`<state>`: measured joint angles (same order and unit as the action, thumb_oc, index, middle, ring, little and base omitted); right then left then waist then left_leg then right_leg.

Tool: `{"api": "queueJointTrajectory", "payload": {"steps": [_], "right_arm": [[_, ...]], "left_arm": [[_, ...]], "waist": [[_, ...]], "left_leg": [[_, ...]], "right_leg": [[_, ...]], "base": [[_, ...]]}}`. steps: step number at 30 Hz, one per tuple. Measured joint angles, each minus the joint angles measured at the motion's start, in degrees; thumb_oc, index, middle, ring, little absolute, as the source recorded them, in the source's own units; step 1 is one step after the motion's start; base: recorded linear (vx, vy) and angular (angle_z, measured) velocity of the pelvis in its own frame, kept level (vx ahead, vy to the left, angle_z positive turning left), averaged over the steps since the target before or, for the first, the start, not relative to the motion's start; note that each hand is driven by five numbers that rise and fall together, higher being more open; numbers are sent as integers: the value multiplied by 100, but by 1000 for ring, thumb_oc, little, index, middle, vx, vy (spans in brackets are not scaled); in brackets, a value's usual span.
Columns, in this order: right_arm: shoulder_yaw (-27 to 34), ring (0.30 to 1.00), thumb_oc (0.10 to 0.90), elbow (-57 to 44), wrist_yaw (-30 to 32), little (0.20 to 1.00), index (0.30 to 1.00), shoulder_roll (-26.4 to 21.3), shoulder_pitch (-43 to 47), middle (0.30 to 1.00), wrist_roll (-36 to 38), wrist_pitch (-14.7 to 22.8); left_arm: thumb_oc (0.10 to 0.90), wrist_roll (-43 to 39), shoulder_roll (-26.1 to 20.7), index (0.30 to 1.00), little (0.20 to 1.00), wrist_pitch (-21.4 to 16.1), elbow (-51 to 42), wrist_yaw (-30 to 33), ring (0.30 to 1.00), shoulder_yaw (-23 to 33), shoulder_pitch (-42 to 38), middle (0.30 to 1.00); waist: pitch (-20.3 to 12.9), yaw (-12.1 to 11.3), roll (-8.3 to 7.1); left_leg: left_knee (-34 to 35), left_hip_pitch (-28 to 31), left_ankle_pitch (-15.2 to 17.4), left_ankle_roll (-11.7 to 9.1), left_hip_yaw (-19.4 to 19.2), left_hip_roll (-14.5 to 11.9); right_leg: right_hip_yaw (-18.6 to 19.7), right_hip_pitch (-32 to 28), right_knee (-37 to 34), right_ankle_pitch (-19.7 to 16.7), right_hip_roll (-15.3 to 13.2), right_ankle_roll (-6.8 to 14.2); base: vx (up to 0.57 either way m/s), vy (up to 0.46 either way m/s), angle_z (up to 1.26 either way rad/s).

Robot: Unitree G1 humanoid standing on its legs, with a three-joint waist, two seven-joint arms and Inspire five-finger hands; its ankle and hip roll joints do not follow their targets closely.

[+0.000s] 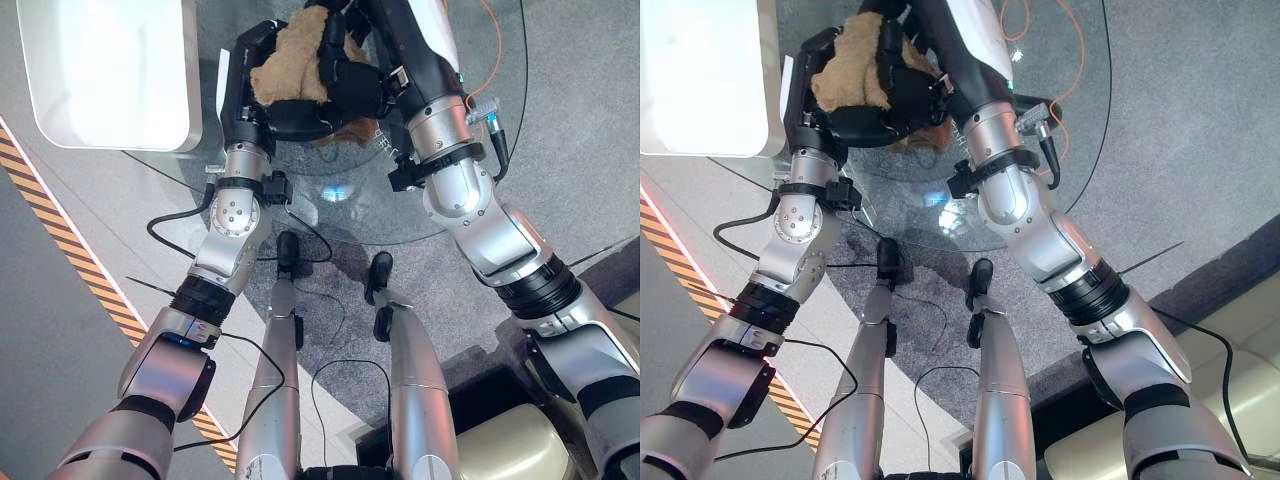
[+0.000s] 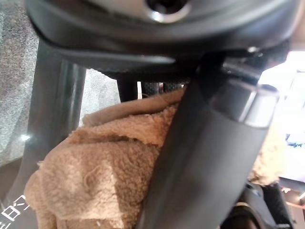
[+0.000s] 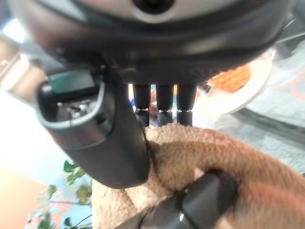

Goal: Wipe the table with a cloth and put it in the basket.

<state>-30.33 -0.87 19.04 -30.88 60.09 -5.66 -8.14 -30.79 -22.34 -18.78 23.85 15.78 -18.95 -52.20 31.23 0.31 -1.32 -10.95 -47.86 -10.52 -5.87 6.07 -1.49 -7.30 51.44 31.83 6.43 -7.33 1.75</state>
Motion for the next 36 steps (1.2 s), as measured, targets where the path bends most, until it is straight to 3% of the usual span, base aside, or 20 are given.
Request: {"api": "queueJointTrajectory", "payload": {"steps": [36], "right_arm": [[1, 300, 100, 0, -27, 200, 300, 30, 0, 300, -167, -2]], "left_arm": [[100, -1148, 171, 300, 200, 120, 8, -490, 300, -20, 12, 300]], "waist": [[-8, 33, -79]], "left_leg": [[-1, 69, 0, 2, -42, -6]], "right_leg": [[51, -46, 2, -23, 12, -1]], "base": [[0, 0, 0]]}}
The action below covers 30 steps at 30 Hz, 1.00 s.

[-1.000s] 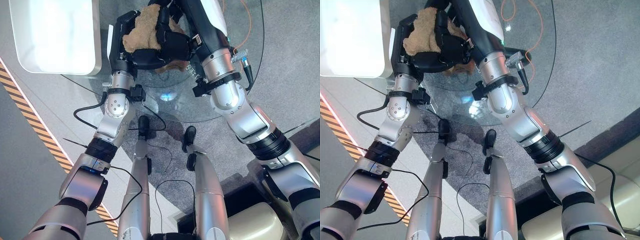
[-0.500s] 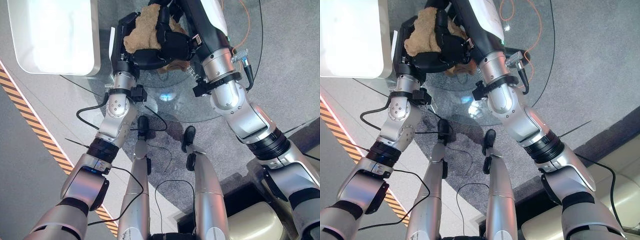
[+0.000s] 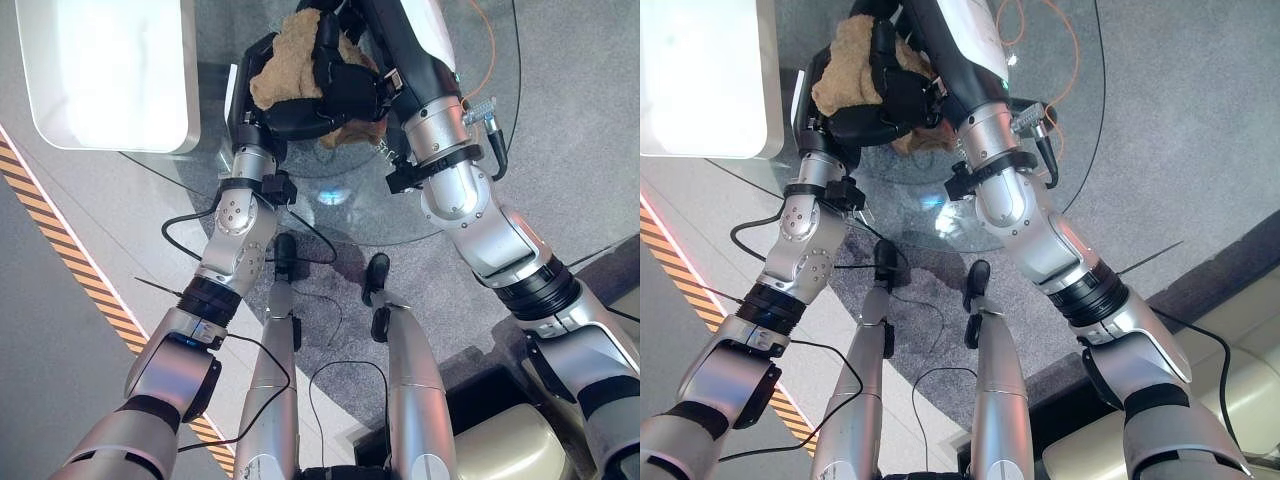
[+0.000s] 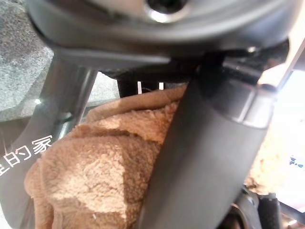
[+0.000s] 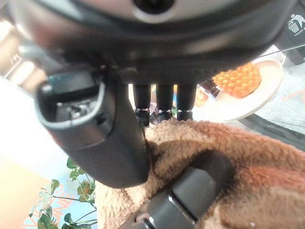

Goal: Wipe the table with a cloth and put it in the basket.

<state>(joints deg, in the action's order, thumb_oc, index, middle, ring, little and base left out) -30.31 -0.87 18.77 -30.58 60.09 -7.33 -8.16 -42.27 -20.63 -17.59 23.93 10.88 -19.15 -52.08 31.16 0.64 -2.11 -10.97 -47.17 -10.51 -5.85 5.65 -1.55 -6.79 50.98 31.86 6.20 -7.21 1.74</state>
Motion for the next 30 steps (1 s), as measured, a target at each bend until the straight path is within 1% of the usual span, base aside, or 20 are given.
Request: {"api": "queueJointTrajectory", "payload": {"steps": [3, 4, 5, 6, 18, 30], "right_arm": [[0, 300, 100, 0, 0, 200, 300, 0, 0, 300, -1, 0], [0, 354, 163, 0, -1, 263, 354, 0, 0, 354, -1, 0], [0, 556, 399, 0, -1, 499, 556, 0, 0, 556, -1, 0], [0, 900, 800, 0, -1, 900, 900, 0, 0, 900, -1, -1], [0, 900, 800, 0, -1, 900, 900, 1, 0, 900, -69, -6], [0, 900, 800, 0, -1, 900, 900, -18, 1, 900, -167, -41]], "left_arm": [[100, 0, 0, 300, 200, 1, 0, -2, 300, 0, 0, 300], [100, 0, 0, 300, 200, 1, 0, -3, 300, 0, 0, 300], [100, 0, 0, 300, 200, 1, 0, -3, 300, 0, 0, 300], [100, 0, 0, 300, 200, 1, 1, -3, 300, 0, 0, 300], [100, -11, 2, 300, 200, 1, 3, -11, 300, 0, 0, 300], [100, -253, 69, 300, 200, 47, 5, -67, 300, -2, 0, 300]], "waist": [[0, 4, 0], [0, 4, 0], [0, 4, 0], [0, 4, 0], [0, 3, -1], [2, 5, -4]], "left_leg": [[0, 0, 0, 0, -1, 0], [1, -1, 1, 1, -2, 0], [1, -2, 1, 1, -3, 0], [3, -2, 3, 4, -5, 0], [6, -4, 7, 8, -13, 0], [10, -10, 12, 14, -14, 0]], "right_leg": [[4, 0, -4, -2, 1, 1], [4, 0, -7, -2, 1, 1], [4, 0, -11, -2, 1, 2], [6, 0, -15, -2, 1, 2], [12, 2, -23, -2, 2, 2], [12, 2, -43, -3, 4, 4]], "base": [[0, 0, 0], [0, 0, 0], [0, 0, 0], [0, 0, 0], [0, 0, 0], [0, 0, 0]]}}
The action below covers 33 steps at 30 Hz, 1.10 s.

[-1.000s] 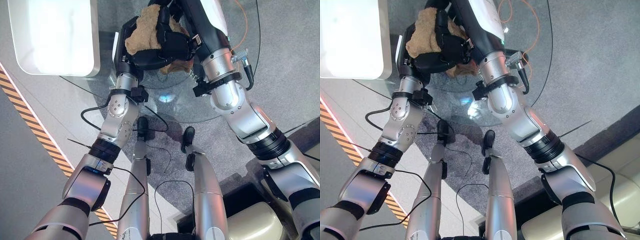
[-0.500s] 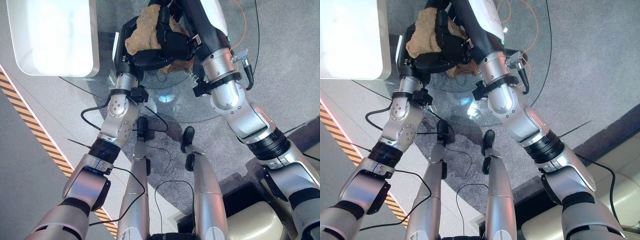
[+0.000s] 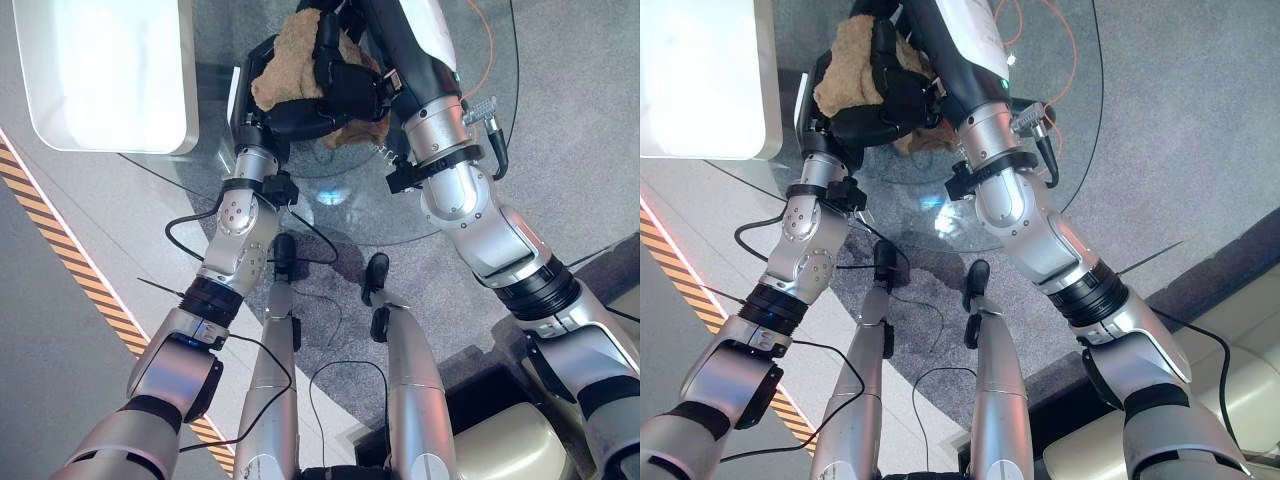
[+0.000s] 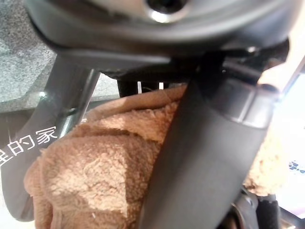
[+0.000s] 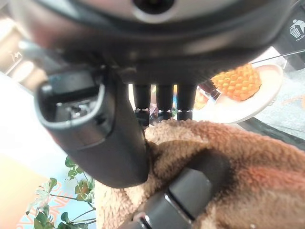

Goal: Wipe the table with a cloth and put it in the basket.

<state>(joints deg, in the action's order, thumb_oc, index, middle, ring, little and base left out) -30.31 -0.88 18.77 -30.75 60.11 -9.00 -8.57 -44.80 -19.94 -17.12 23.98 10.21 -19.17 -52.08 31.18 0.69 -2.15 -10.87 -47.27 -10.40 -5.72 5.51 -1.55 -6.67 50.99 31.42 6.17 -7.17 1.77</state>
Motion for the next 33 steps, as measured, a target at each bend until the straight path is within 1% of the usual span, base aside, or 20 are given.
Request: {"api": "queueJointTrajectory", "payload": {"steps": [9, 15, 33], "right_arm": [[-1, 900, 800, 0, 0, 900, 900, -21, 15, 900, 1, -18], [-1, 900, 800, 0, 0, 900, 900, -20, 34, 900, 1, -26], [-13, 900, 800, -2, 0, 900, 900, -23, 51, 900, 2, -99]], "left_arm": [[100, -202, 24, 300, 200, 17, 5, -87, 300, 0, 1, 300], [100, -497, 58, 300, 200, 19, 8, -207, 300, -2, 8, 300], [100, -517, 89, 300, 200, 19, 44, -230, 300, 0, 8, 300]], "waist": [[3, -5, -13], [3, -4, -15], [2, -2, -21]], "left_leg": [[1, -9, 9, 14, -20, 0], [-6, -7, 9, 14, -21, 0], [-17, 4, 8, 15, -22, 0]], "right_leg": [[15, -1, -42, -13, 3, 18], [21, -4, -42, -25, 6, 20], [26, -25, -54, -42, 9, 25]], "base": [[0, 0, 0], [0, 0, 0], [0, 0, 0]]}}
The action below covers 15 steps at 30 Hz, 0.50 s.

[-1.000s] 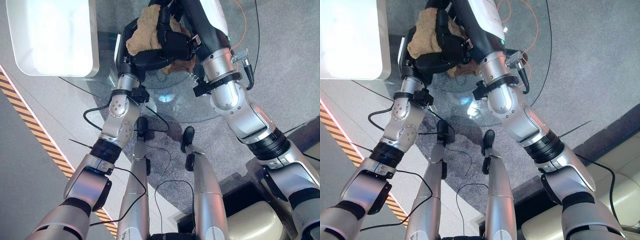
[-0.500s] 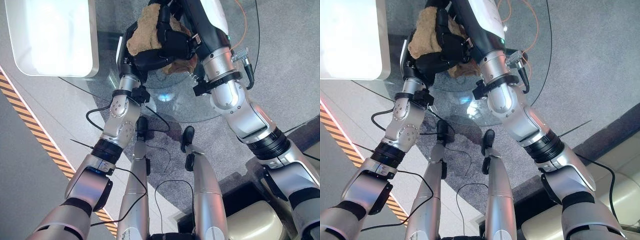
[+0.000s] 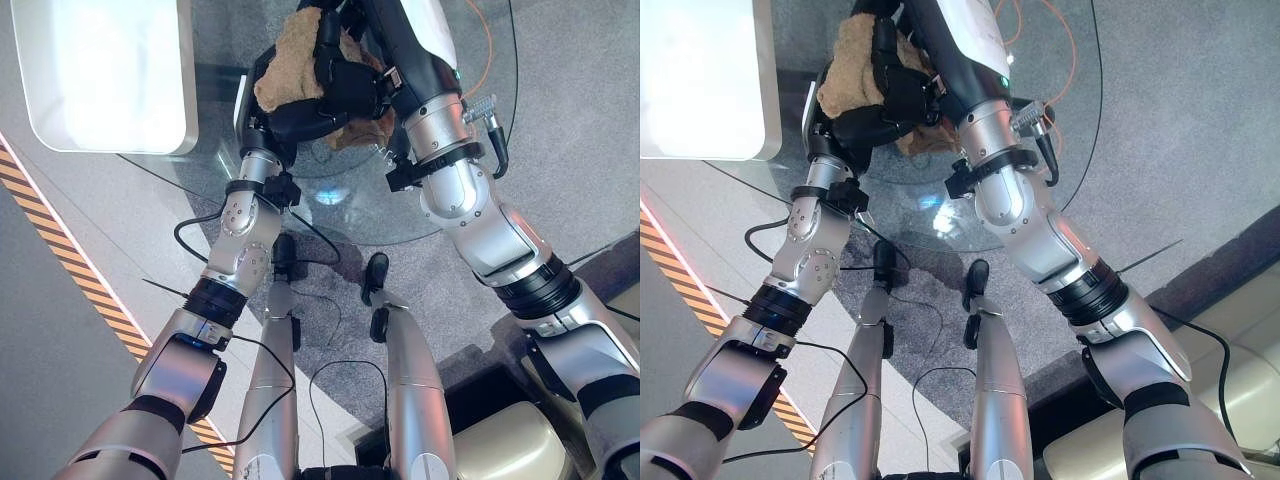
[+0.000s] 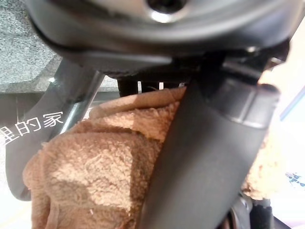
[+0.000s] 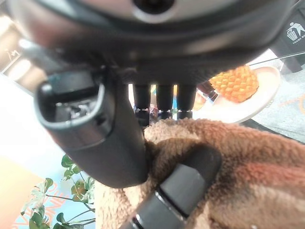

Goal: Wipe the table with a cloth and put it in the basket.

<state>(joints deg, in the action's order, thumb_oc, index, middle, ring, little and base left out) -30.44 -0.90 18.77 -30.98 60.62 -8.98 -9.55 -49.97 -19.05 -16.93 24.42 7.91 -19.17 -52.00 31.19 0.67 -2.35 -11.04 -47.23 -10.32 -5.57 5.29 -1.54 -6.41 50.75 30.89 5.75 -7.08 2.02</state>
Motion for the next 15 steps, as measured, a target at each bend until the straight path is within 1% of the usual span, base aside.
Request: {"api": "queueJointTrajectory", "payload": {"steps": [15], "right_arm": [[-24, 900, 800, 0, 0, 900, 900, -19, 66, 900, 0, -72]], "left_arm": [[100, -3, 1, 300, 200, -1, 0, -6, 300, 0, -1, 300]], "waist": [[0, 4, -24]], "left_leg": [[0, 0, 0, 0, 0, -1]], "right_leg": [[1, -1, -5, -2, 3, 0]], "base": [[0, 0, 0]]}}
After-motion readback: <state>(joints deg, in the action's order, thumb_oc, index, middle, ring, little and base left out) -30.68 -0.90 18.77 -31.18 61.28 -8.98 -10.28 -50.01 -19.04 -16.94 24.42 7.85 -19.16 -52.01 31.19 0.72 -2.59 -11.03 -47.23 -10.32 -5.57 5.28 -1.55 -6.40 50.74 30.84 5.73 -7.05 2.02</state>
